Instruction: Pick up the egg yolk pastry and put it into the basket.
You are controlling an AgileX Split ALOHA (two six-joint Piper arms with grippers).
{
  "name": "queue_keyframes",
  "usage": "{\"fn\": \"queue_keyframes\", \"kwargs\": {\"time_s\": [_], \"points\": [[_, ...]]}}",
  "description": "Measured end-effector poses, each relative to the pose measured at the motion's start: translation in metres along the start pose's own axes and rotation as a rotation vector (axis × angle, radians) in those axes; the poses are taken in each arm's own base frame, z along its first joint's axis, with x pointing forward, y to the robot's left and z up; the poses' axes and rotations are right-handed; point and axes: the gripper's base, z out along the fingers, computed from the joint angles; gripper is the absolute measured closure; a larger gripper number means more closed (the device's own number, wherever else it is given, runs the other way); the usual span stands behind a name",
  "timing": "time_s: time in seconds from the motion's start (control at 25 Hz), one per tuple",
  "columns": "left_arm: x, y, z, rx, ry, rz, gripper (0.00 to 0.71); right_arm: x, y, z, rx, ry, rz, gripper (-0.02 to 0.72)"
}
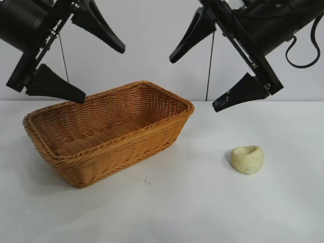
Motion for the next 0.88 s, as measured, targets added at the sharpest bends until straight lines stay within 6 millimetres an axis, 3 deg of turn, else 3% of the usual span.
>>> {"fn": "queue_keyframes", "kwargs": {"time_s": [0.88], "points": [[-0.0015, 0.0005, 0.0, -0.006, -0.017, 0.0, 0.014, -0.0004, 0.0, 0.0, 0.0, -0.004, 0.0, 0.01]]}}
